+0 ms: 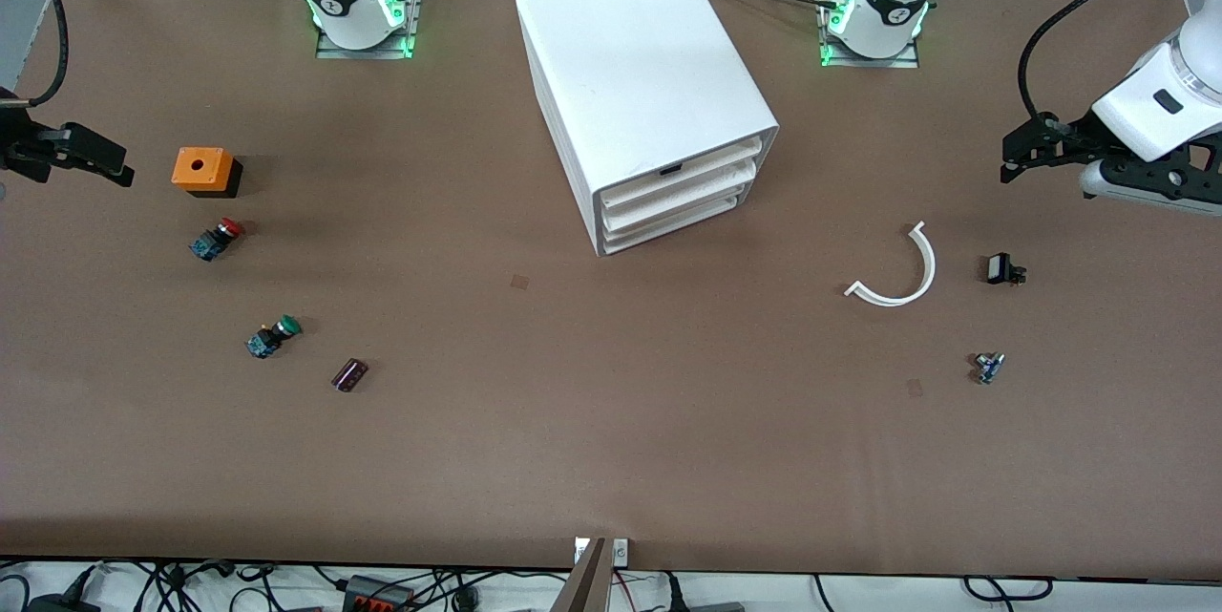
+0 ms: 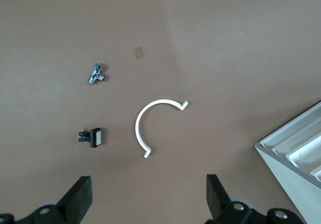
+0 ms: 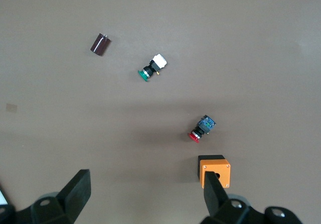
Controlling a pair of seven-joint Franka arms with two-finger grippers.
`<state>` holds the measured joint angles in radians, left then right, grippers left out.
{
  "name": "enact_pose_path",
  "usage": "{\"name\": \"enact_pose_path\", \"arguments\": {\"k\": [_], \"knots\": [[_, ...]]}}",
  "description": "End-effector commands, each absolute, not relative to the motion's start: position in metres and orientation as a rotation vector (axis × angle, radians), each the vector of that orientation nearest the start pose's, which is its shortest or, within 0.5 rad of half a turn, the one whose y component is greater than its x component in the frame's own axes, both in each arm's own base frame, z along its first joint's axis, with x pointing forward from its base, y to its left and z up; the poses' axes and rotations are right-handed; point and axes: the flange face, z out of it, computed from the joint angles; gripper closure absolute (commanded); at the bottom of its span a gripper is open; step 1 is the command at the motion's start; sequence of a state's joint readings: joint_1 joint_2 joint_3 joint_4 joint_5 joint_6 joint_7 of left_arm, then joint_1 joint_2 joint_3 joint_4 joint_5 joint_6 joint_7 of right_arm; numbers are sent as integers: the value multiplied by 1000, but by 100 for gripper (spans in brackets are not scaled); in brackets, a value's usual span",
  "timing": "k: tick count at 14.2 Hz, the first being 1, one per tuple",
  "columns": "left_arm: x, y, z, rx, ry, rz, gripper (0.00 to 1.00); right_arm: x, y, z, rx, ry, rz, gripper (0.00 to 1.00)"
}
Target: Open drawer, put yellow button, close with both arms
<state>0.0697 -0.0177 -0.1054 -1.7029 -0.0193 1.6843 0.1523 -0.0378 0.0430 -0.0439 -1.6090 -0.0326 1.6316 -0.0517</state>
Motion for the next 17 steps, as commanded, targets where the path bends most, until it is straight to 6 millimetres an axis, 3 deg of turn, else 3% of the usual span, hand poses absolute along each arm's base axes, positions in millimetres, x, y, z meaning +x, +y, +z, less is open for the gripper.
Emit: {"name": "enact_pose_path", "arguments": {"k": [1, 17], "knots": [[556, -25, 587, -3157, 326, 14, 0, 561, -47, 593, -3177, 35, 38, 0], [563, -23, 595, -3146, 327, -17, 0, 560, -42, 586, -3141, 31, 51, 0]]}}
